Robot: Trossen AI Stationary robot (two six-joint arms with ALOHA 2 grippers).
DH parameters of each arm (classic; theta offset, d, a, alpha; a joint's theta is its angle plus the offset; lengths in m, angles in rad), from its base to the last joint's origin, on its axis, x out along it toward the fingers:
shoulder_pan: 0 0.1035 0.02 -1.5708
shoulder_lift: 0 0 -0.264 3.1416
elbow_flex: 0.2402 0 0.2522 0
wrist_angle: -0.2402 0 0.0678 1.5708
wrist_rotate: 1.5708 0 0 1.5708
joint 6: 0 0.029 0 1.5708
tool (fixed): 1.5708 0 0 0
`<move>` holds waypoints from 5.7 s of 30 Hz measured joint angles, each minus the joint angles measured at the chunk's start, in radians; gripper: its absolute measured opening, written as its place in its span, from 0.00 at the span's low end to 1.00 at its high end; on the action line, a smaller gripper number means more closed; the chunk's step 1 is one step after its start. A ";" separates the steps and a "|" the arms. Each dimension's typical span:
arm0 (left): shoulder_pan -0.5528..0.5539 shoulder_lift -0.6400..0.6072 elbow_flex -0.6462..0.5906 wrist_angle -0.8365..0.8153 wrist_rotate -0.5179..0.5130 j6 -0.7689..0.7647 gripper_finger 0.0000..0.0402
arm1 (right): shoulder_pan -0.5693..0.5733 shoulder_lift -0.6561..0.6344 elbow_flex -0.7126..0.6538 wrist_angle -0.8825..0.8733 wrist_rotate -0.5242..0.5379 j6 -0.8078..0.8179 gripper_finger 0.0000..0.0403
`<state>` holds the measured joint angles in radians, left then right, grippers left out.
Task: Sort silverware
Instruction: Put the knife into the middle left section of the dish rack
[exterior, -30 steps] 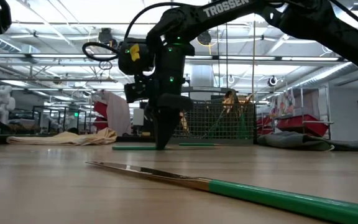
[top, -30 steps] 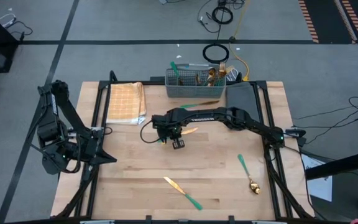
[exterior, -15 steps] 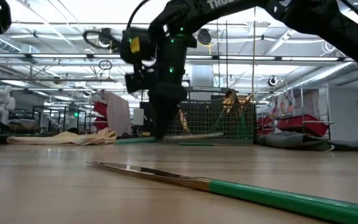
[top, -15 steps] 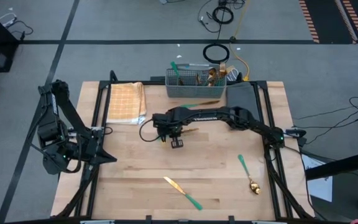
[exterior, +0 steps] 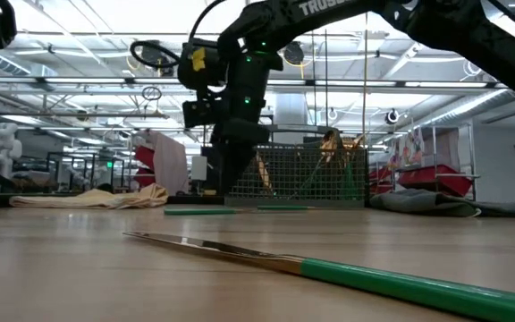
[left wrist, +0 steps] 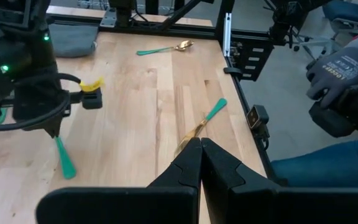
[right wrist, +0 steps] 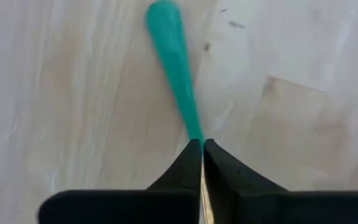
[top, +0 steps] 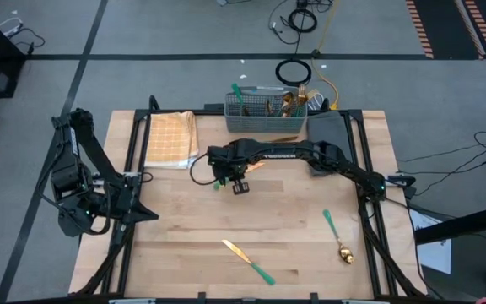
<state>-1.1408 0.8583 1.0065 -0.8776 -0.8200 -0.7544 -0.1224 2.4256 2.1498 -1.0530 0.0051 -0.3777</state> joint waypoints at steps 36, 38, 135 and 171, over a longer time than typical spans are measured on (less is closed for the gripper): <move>0.001 0.002 0.000 -0.054 -0.052 -0.009 0.03 | -0.027 0.140 0.010 0.002 -0.161 0.051 0.01; 0.001 0.002 0.000 -0.061 -0.051 -0.024 0.03 | -0.019 0.133 0.007 0.006 -0.157 0.074 0.00; -0.006 0.202 0.000 -0.165 -0.435 -0.278 0.03 | -0.227 -0.691 -0.779 0.735 -0.066 0.122 0.19; 1.946 0.620 0.022 0.271 0.662 0.897 0.30 | 0.139 -0.706 -0.779 0.241 0.021 0.324 0.45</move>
<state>0.8050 1.4786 1.0285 -0.6065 -0.1584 0.1423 0.0165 1.7195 1.3705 -0.8125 0.0259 -0.0541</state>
